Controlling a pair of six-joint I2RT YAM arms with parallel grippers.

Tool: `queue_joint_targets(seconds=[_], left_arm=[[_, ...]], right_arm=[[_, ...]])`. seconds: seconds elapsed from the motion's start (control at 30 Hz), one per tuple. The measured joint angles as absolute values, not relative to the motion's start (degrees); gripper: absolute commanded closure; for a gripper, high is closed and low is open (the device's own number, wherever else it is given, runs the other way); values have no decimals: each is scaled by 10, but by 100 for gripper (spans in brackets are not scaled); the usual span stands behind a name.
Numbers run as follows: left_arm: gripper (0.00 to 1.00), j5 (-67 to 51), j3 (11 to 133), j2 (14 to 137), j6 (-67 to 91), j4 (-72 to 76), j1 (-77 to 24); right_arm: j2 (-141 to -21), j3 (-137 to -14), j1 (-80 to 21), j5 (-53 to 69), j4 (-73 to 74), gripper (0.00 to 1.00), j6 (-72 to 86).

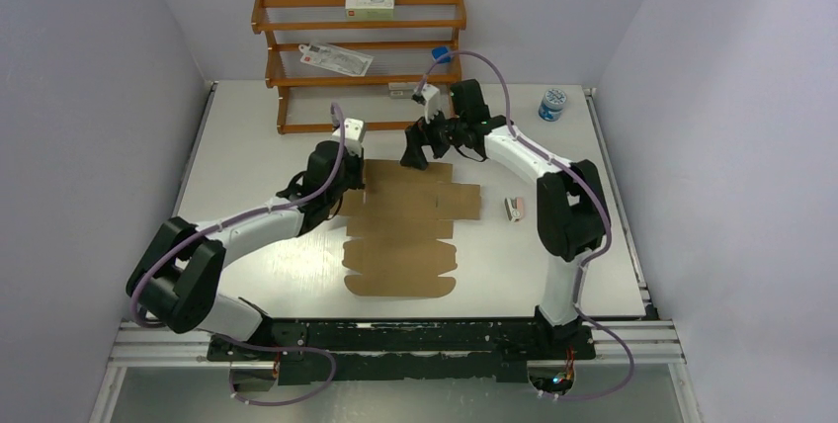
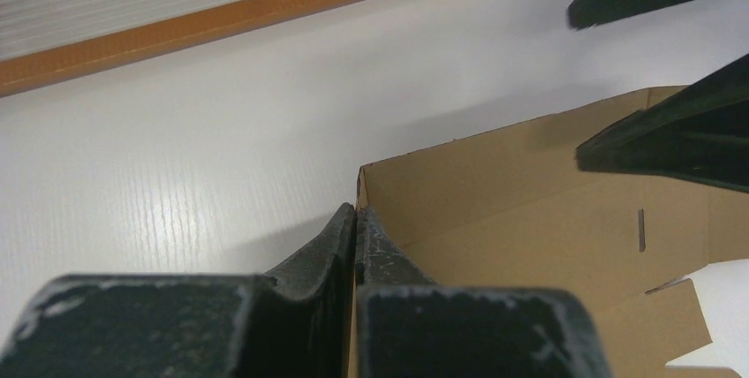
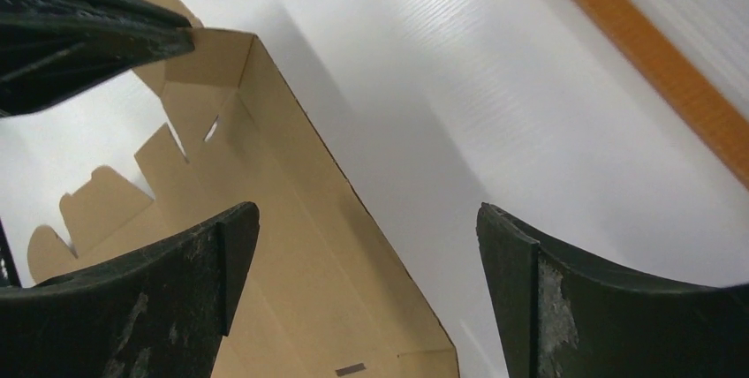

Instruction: Fold the paper box

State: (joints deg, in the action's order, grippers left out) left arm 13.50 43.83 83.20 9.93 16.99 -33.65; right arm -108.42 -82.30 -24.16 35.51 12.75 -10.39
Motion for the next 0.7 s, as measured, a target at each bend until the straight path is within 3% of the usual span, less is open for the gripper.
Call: queue_joint_targets(seconds=[0.2, 0.4, 0.53, 0.7], left_arm=[[95, 123, 420, 826, 86, 207, -339], [95, 112, 411, 826, 81, 232, -340], [94, 110, 411, 826, 79, 242, -340], [94, 98, 402, 826, 74, 254, -340]], right_arm=[[-1138, -868, -246, 400, 196, 22, -148], [-1169, -887, -249, 427, 238, 33, -168], [-1168, -885, -251, 431, 252, 51, -184], [-1168, -885, -251, 428, 270, 64, -207]])
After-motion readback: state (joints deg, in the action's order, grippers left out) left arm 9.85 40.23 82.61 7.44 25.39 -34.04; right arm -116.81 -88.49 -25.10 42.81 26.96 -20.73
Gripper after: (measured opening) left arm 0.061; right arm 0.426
